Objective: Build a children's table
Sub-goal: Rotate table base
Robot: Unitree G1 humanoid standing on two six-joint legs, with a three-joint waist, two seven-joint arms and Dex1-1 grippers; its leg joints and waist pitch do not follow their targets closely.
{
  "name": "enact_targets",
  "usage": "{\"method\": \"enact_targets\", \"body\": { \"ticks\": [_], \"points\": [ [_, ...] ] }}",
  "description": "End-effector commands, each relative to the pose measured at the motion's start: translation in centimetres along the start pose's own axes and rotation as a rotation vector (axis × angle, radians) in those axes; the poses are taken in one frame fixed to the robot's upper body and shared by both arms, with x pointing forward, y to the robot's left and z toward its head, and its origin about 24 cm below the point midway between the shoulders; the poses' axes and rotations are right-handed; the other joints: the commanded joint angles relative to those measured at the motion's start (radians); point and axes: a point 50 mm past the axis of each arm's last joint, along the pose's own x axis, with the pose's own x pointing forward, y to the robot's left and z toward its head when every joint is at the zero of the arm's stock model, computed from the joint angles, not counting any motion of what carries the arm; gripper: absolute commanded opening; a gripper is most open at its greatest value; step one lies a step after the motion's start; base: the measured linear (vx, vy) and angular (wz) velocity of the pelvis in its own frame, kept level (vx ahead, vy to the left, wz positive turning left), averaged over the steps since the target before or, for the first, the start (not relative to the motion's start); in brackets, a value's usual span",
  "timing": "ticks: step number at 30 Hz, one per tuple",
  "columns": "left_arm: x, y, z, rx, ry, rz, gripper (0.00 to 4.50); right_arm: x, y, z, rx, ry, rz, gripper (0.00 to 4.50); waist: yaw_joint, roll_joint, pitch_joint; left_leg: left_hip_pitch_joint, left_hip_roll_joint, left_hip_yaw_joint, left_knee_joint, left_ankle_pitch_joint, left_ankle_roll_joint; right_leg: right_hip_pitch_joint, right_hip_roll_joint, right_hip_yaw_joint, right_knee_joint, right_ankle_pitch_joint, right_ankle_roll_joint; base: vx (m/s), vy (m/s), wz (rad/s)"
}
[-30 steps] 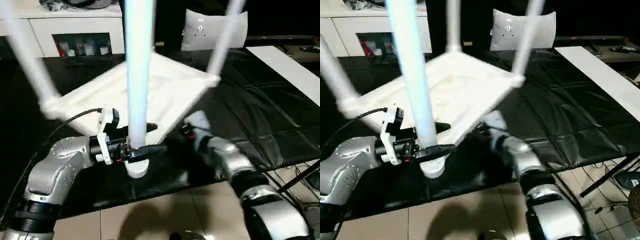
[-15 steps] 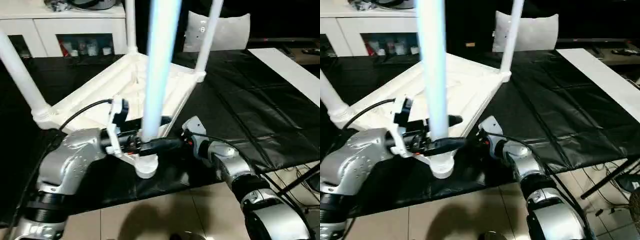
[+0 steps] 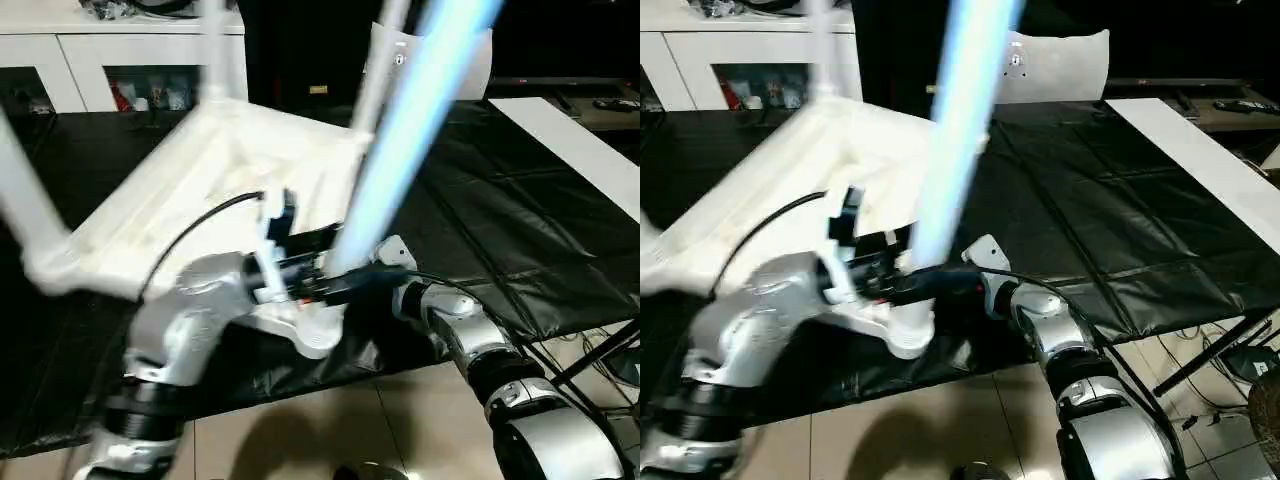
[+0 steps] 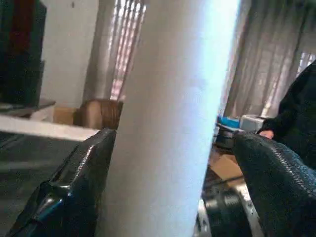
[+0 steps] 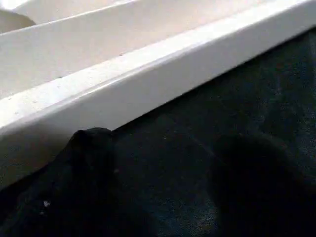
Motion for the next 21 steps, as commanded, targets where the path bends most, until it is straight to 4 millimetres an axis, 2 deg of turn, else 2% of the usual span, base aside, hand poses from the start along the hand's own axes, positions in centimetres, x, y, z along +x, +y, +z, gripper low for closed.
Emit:
{"method": "enact_targets", "body": {
  "ticks": [1,3,5,6,8,9,10,11,12,13,16,18,19,21],
  "points": [
    [2.9,-1.3,-0.4,0.001,0.016,-0.108,4.08,2.1,2.6,1.5,-0.038,-0.062,0.125,4.50,0.009,0.017,-0.063,-0.007,0.020,-0.004,-0.069,-0.301,0.031,0.060,-0.050,0.046,-0.082,-0.422,-0.165,0.000,0.000,0.00],
    [3.0,-0.9,-0.5,0.020,0.024,-0.074,4.08,2.1,2.5,1.5,-0.037,-0.061,0.108,4.50,0.008,0.016,-0.063,-0.006,0.019,-0.004,-0.070,-0.308,0.033,0.059,-0.049,0.045,-0.084,-0.429,-0.162,0.000,0.000,0.00],
    [2.9,0.3,-0.8,0.073,0.051,0.026,4.08,2.0,1.9,1.4,-0.033,-0.050,0.048,4.50,0.008,0.016,-0.062,-0.003,0.020,-0.005,-0.070,-0.316,0.033,0.057,-0.048,0.044,-0.088,-0.441,-0.154,0.000,0.000,0.00],
    [2.8,0.7,-0.8,0.087,0.056,0.056,4.08,1.9,1.7,1.4,-0.031,-0.044,0.025,4.50,0.008,0.019,-0.061,0.001,0.019,-0.005,-0.069,-0.333,0.029,0.052,-0.046,0.043,-0.091,-0.459,-0.147,0.000,0.000,0.00],
    [2.0,2.5,-1.1,0.165,0.118,0.210,4.08,1.5,0.4,1.0,-0.019,-0.012,-0.093,4.50,0.007,0.020,-0.060,-0.001,0.017,-0.008,-0.071,-0.340,0.026,0.054,-0.046,0.041,-0.093,-0.478,-0.134,0.000,0.000,0.00],
    [2.0,2.6,-1.1,0.169,0.122,0.220,4.08,1.4,0.3,1.0,-0.018,-0.010,-0.103,4.50,0.004,0.019,-0.059,0.003,0.014,-0.008,-0.068,-0.356,0.022,0.049,-0.045,0.037,-0.097,-0.510,-0.116,0.000,0.000,0.00],
    [1.8,2.8,-1.2,0.177,0.129,0.239,4.08,1.3,0.1,0.9,-0.015,-0.006,-0.123,4.50,0.006,0.016,-0.063,-0.001,0.012,-0.009,-0.067,-0.345,0.020,0.056,-0.049,0.038,-0.097,-0.520,-0.105,0.000,0.000,0.00],
    [1.2,3.7,-1.1,0.198,0.143,0.318,4.08,0.8,-0.8,0.7,0.012,-0.002,-0.199,4.50,0.008,0.018,-0.065,-0.003,0.013,-0.010,-0.068,-0.332,0.019,0.058,-0.051,0.039,-0.093,-0.510,-0.105,0.000,0.000,0.00],
    [0.7,4.1,-0.9,0.205,0.140,0.360,4.08,0.4,-1.4,0.6,0.030,-0.003,-0.238,4.50,0.010,0.017,-0.064,0.002,0.013,-0.006,-0.066,-0.323,0.024,0.050,-0.048,0.041,-0.096,-0.497,-0.108,0.000,0.000,0.00],
    [0.5,4.3,-0.8,0.207,0.137,0.379,4.08,0.2,-1.6,0.5,0.039,-0.005,-0.256,4.50,0.014,0.018,-0.068,0.004,0.013,-0.005,-0.065,-0.311,0.026,0.052,-0.051,0.043,-0.092,-0.466,-0.121,0.000,0.000,0.00],
    [-0.3,4.8,-0.4,0.223,0.121,0.431,4.08,-0.9,-2.7,0.2,0.074,-0.019,-0.311,4.50,0.019,0.018,-0.069,-0.004,0.017,-0.003,-0.069,-0.281,0.039,0.059,-0.047,0.044,-0.079,-0.373,-0.155,0.000,0.000,0.00],
    [-0.6,4.8,-0.4,0.229,0.127,0.431,4.08,-1.3,-3.1,0.1,0.076,-0.022,-0.319,4.50,0.022,0.019,-0.070,-0.005,0.017,-0.002,-0.068,-0.265,0.044,0.061,-0.048,0.044,-0.077,-0.351,-0.166,0.000,0.000,0.00],
    [-0.8,4.7,-0.6,0.233,0.135,0.432,4.08,-1.6,-3.3,0.0,0.073,-0.025,-0.324,4.50,0.023,0.022,-0.069,-0.006,0.016,-0.001,-0.068,-0.264,0.046,0.061,-0.049,0.044,-0.078,-0.355,-0.168,0.000,0.000,0.00],
    [-1.5,4.5,-1.3,0.242,0.180,0.435,4.08,-2.3,-3.8,0.0,0.073,-0.039,-0.343,4.50,0.023,0.021,-0.068,-0.006,0.016,-0.001,-0.068,-0.270,0.047,0.061,-0.049,0.044,-0.080,-0.371,-0.165,0.000,0.000,0.00]
  ]
}}
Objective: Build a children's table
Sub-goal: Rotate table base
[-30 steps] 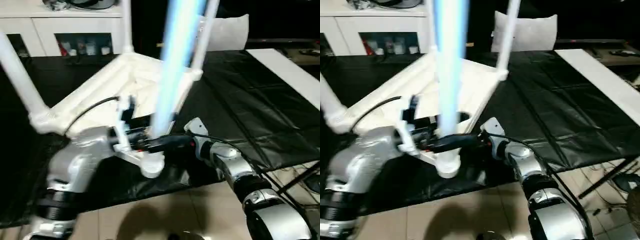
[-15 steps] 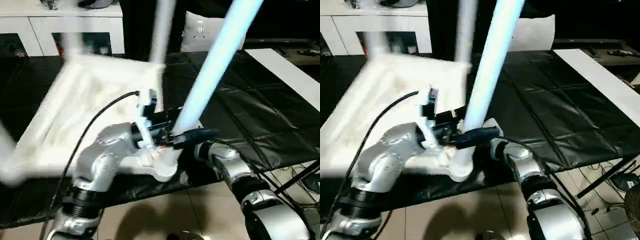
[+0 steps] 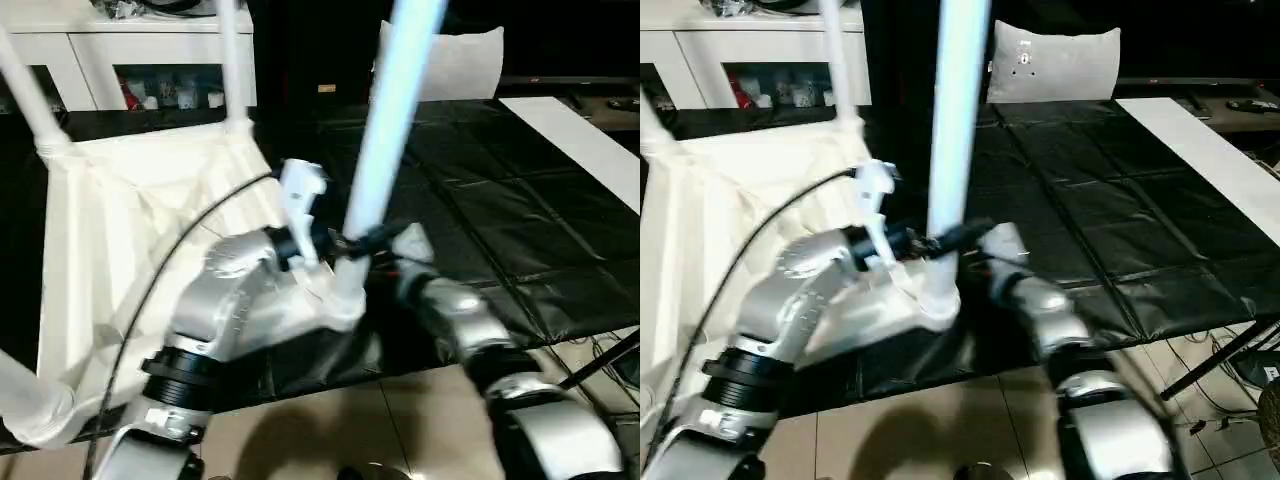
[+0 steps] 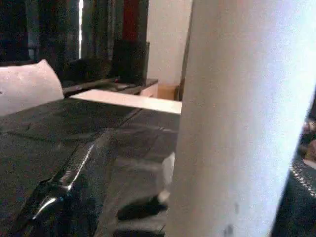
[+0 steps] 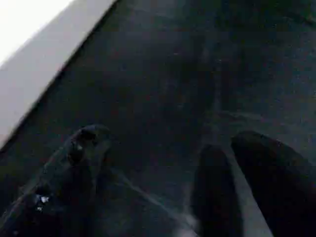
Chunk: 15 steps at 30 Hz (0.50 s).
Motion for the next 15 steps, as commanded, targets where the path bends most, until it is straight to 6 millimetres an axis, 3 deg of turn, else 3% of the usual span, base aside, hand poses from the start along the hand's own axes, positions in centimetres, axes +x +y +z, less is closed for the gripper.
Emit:
{"method": "enact_targets", "body": {
  "ticks": [1,6,9,15],
  "points": [
    [-0.6,0.0,-0.8,0.021,0.049,0.009,4.08,-0.5,-0.7,0.0,0.015,-0.018,-0.021,4.50,0.008,0.012,-0.068,-0.004,0.018,0.000,-0.067,-0.272,0.046,0.061,-0.051,0.044,-0.078,-0.378,-0.163,0.000,0.000,0.00],
    [-2.3,-0.4,-2.2,0.035,0.132,-0.007,4.08,-1.3,-1.6,0.4,0.029,-0.067,-0.007,4.50,0.010,0.014,-0.066,-0.003,0.019,-0.001,-0.068,-0.295,0.045,0.058,-0.051,0.044,-0.083,-0.421,-0.146,0.000,0.000,0.00],
    [-4.5,-0.7,-3.5,0.061,0.237,-0.048,4.08,-2.3,-2.0,1.3,0.059,-0.151,0.059,4.50,0.013,0.013,-0.065,0.000,0.022,-0.002,-0.071,-0.303,0.049,0.057,-0.049,0.045,-0.084,-0.424,-0.138,0.000,0.000,0.00],
    [-6.7,0.0,-4.6,0.108,0.371,-0.063,4.08,-3.7,-1.9,2.1,-0.005,-0.208,0.111,4.50,0.019,0.018,-0.062,0.005,0.019,-0.002,-0.075,-0.318,0.037,0.051,-0.048,0.047,-0.086,-0.439,-0.132,0.000,0.000,0.00]
  ]
}}
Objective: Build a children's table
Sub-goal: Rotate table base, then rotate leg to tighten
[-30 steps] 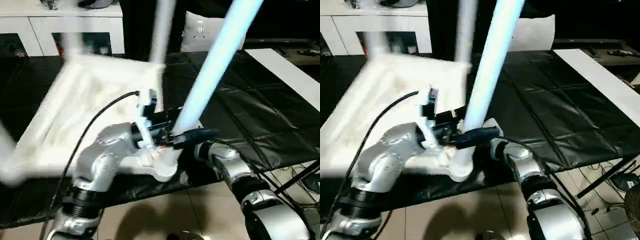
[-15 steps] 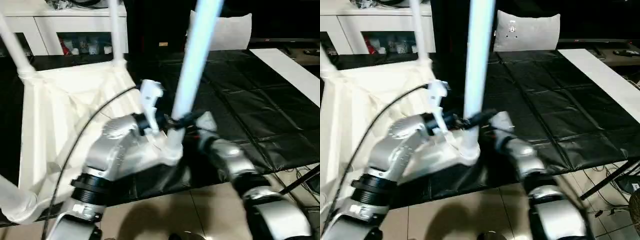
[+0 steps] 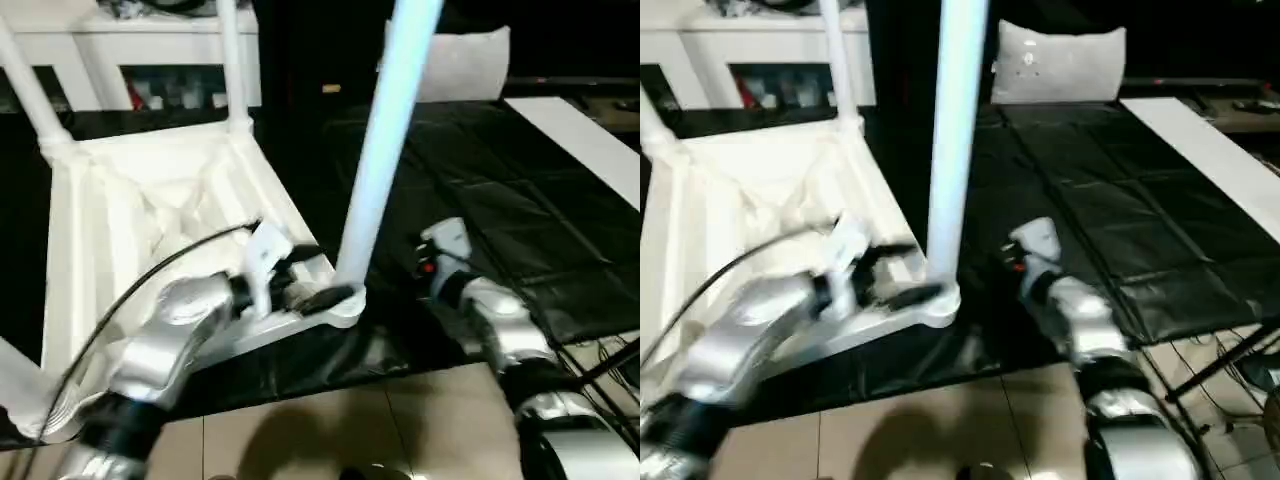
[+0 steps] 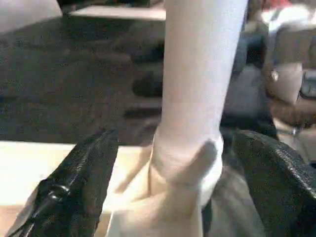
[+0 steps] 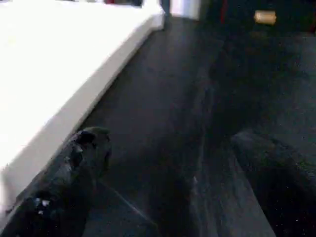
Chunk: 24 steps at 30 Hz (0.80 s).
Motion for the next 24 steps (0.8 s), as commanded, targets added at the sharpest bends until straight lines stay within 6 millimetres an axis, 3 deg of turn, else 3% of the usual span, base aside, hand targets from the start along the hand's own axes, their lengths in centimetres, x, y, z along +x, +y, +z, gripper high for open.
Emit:
{"method": "enact_targets", "body": {
  "ticks": [1,2,3,5,6,8,9,13,15,21,23,24],
  "points": [
    [-0.2,0.1,-0.3,0.034,0.044,-0.021,4.08,-0.6,-0.2,0.5,-0.007,-0.016,0.029,4.50,0.002,0.014,-0.061,0.002,0.020,-0.003,-0.076,-0.330,0.036,0.051,-0.048,0.046,-0.086,-0.454,-0.122,0.000,0.000,0.00],
    [-0.3,0.1,-0.4,0.037,0.056,-0.023,3.93,-0.7,-0.1,0.6,-0.007,-0.018,0.039,4.50,0.004,0.013,-0.060,0.001,0.018,-0.004,-0.077,-0.328,0.037,0.053,-0.046,0.046,-0.088,-0.461,-0.116,0.000,0.000,0.00],
    [-0.6,0.3,-0.9,0.047,0.103,-0.041,3.93,-1.5,0.2,0.7,-0.024,-0.008,0.117,4.50,0.007,0.022,-0.061,0.002,0.018,-0.005,-0.077,-0.323,0.034,0.052,-0.049,0.047,-0.086,-0.457,-0.117,0.000,0.000,0.00],
    [-0.8,0.4,-1.1,0.053,0.140,-0.057,3.71,-2.3,0.5,0.8,-0.046,0.009,0.189,4.50,0.013,0.017,-0.061,0.000,0.019,-0.004,-0.077,-0.320,0.043,0.054,-0.046,0.047,-0.086,-0.447,-0.106,0.000,0.000,0.00],
    [-0.9,0.3,-1.4,0.058,0.173,-0.075,3.64,-3.1,0.6,0.8,-0.058,0.029,0.236,4.50,0.021,0.028,-0.061,0.003,0.018,-0.005,-0.078,-0.319,0.043,0.054,-0.047,0.048,-0.087,-0.442,-0.107,0.000,0.000,0.00],
    [-0.9,0.3,-1.7,0.060,0.200,-0.091,3.57,-3.6,0.6,0.8,-0.062,0.046,0.263,4.50,0.022,0.020,-0.060,0.002,0.018,-0.004,-0.079,-0.324,0.046,0.056,-0.045,0.046,-0.090,-0.446,-0.106,0.000,0.000,0.00],
    [-0.8,0.3,-1.8,0.062,0.213,-0.095,3.50,-3.9,0.6,0.8,-0.065,0.055,0.276,4.50,0.024,0.026,-0.060,0.002,0.017,-0.005,-0.078,-0.321,0.044,0.055,-0.048,0.046,-0.090,-0.455,-0.109,0.000,0.000,0.00],
    [-0.8,0.6,-2.2,0.049,0.267,-0.078,3.21,-4.3,0.7,0.8,-0.077,0.091,0.308,4.50,0.022,0.024,-0.058,0.002,0.012,-0.006,-0.074,-0.331,0.038,0.052,-0.049,0.040,-0.104,-0.552,-0.075,0.000,0.000,0.00],
    [-0.9,0.6,-2.0,0.046,0.275,-0.077,3.04,-4.6,0.6,0.9,-0.096,0.117,0.319,4.50,0.024,0.024,-0.059,0.002,0.011,-0.006,-0.072,-0.320,0.036,0.052,-0.049,0.040,-0.104,-0.549,-0.069,0.000,0.000,0.00],
    [-0.8,-0.5,-1.1,0.015,0.281,-0.058,2.57,-4.6,-1.0,0.3,-0.104,0.166,0.297,4.50,0.020,0.025,-0.061,0.000,0.016,-0.004,-0.070,-0.306,0.042,0.052,-0.048,0.040,-0.092,-0.471,-0.134,0.000,0.000,0.00],
    [-0.7,-0.7,-1.0,0.004,0.302,-0.019,2.45,-4.2,-1.8,-0.5,-0.102,0.203,0.281,4.50,0.020,0.023,-0.061,-0.002,0.013,-0.004,-0.068,-0.305,0.045,0.055,-0.048,0.039,-0.094,-0.488,-0.124,0.000,0.000,0.00],
    [-0.6,-0.9,-1.0,-0.012,0.306,-0.009,2.31,-4.1,-2.0,-0.8,-0.100,0.215,0.276,4.50,0.015,0.023,-0.062,-0.001,0.017,-0.005,-0.068,-0.304,0.039,0.053,-0.051,0.038,-0.088,-0.481,-0.142,0.000,0.000,0.00]
  ]
}}
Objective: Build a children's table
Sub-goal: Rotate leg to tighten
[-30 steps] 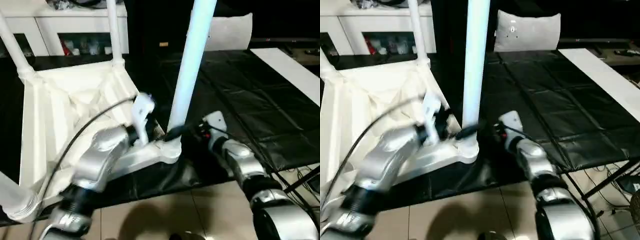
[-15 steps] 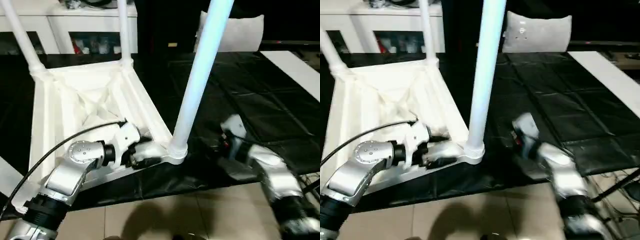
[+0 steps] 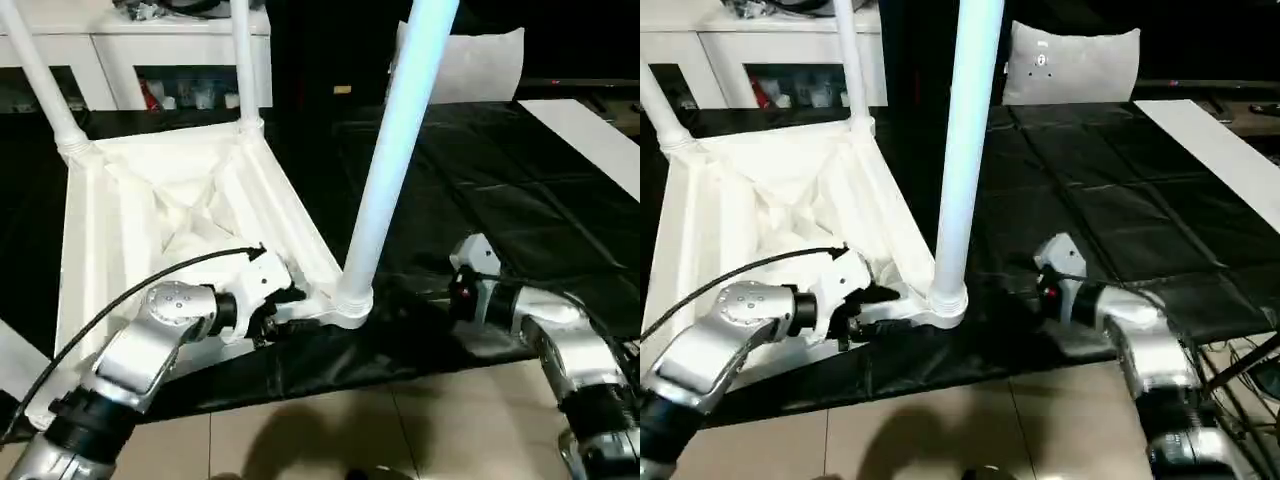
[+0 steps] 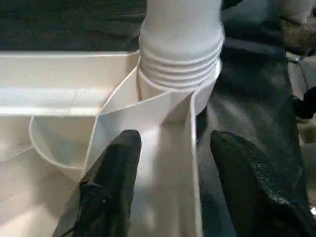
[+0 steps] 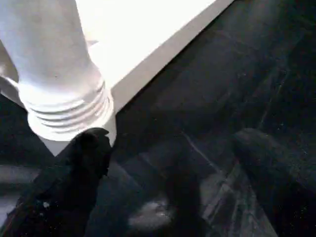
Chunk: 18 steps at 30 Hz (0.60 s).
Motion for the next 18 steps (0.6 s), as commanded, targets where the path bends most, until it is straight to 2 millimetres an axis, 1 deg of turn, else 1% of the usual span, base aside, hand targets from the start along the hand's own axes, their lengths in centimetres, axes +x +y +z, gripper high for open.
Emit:
{"method": "enact_targets", "body": {
  "ticks": [1,2,3,5,6,7,8,9,10,11,12,14,16,18],
  "points": [
    [0.0,-0.3,0.5,-0.009,0.001,0.024,2.31,0.0,-0.4,-0.7,-0.001,0.033,-0.014,4.50,0.001,0.011,-0.063,0.001,0.015,-0.001,-0.063,-0.299,0.041,0.051,-0.053,0.039,-0.093,-0.485,-0.146,0.000,0.000,0.00],
    [0.1,-0.5,0.6,-0.020,0.003,0.033,2.23,0.0,-0.6,-1.0,0.007,0.043,-0.016,4.50,-0.001,0.010,-0.060,-0.003,0.013,-0.001,-0.064,-0.294,0.045,0.052,-0.050,0.038,-0.093,-0.484,-0.146,0.000,0.000,0.00],
    [0.2,-0.6,0.6,-0.029,0.011,0.041,2.04,0.1,-0.7,-1.1,0.014,0.050,-0.013,4.50,-0.001,0.011,-0.063,-0.002,0.016,-0.002,-0.064,-0.295,0.045,0.053,-0.050,0.038,-0.090,-0.475,-0.150,0.000,0.000,0.00],
    [0.2,-0.7,0.4,-0.028,0.048,0.058,1.97,0.0,-0.9,-1.5,0.026,0.061,0.000,4.50,0.000,0.010,-0.064,-0.005,0.015,-0.002,-0.063,-0.285,0.052,0.056,-0.048,0.038,-0.087,-0.454,-0.153,0.000,0.000,0.00],
    [0.2,-0.7,0.3,-0.021,0.072,0.074,1.93,0.0,-0.9,-1.7,0.037,0.062,0.014,4.50,-0.001,0.011,-0.063,-0.005,0.016,-0.003,-0.064,-0.289,0.054,0.056,-0.048,0.037,-0.088,-0.452,-0.156,0.000,0.000,0.00],
    [0.1,-0.6,0.0,-0.013,0.101,0.090,1.87,-0.3,-0.9,-2.0,0.056,0.067,0.050,4.50,-0.002,0.011,-0.066,-0.005,0.015,-0.002,-0.062,-0.287,0.058,0.057,-0.047,0.037,-0.084,-0.439,-0.160,0.000,0.000,0.00],
    [0.1,-0.5,-0.2,-0.011,0.115,0.099,1.71,-0.7,-0.9,-2.4,0.075,0.076,0.094,4.50,-0.003,0.011,-0.066,-0.006,0.016,-0.003,-0.062,-0.289,0.062,0.057,-0.046,0.037,-0.084,-0.435,-0.164,0.000,0.000,0.00],
    [0.1,-0.5,-0.2,-0.014,0.117,0.101,1.61,-0.9,-0.9,-2.6,0.080,0.081,0.110,4.50,-0.003,0.012,-0.065,-0.008,0.017,-0.002,-0.061,-0.297,0.068,0.057,-0.049,0.036,-0.084,-0.439,-0.172,0.000,0.000,0.00],
    [0.1,-0.5,-0.2,-0.018,0.116,0.101,1.56,-1.2,-0.9,-2.8,0.084,0.087,0.124,4.50,-0.001,0.012,-0.065,-0.007,0.016,-0.002,-0.060,-0.295,0.070,0.058,-0.049,0.036,-0.087,-0.442,-0.172,0.000,0.000,0.00],
    [0.1,-0.6,-0.1,-0.020,0.119,0.097,1.51,-1.9,-1.3,-3.2,0.084,0.115,0.120,4.50,0.000,0.012,-0.065,-0.008,0.016,-0.001,-0.059,-0.290,0.071,0.058,-0.050,0.036,-0.088,-0.444,-0.175,0.000,0.000,0.00],
    [0.0,-0.6,-0.1,-0.019,0.123,0.094,1.51,-2.2,-1.6,-3.3,0.079,0.128,0.096,4.50,0.000,0.012,-0.065,-0.009,0.018,-0.003,-0.059,-0.288,0.070,0.058,-0.050,0.035,-0.087,-0.443,-0.183,0.000,0.000,0.00],
    [0.0,-0.7,-0.2,-0.015,0.139,0.082,1.27,-3.2,-2.6,-3.4,0.077,0.155,-0.003,4.50,0.000,0.011,-0.064,-0.009,0.018,-0.003,-0.059,-0.287,0.067,0.058,-0.050,0.035,-0.085,-0.443,-0.187,0.000,0.000,0.00],
    [0.0,-0.8,-0.4,-0.012,0.158,0.078,1.12,-4.1,-3.5,-3.5,0.087,0.174,-0.096,4.50,0.000,0.010,-0.062,-0.005,0.014,-0.002,-0.056,-0.297,0.060,0.055,-0.050,0.033,-0.089,-0.481,-0.177,0.000,0.000,0.00],
    [0.0,-0.7,-0.6,-0.009,0.175,0.083,1.02,-4.9,-4.1,-3.8,0.094,0.204,-0.174,4.50,-0.001,0.010,-0.061,-0.004,0.012,-0.001,-0.055,-0.305,0.060,0.053,-0.048,0.030,-0.091,-0.503,-0.166,0.000,0.000,0.00]
  ]
}}
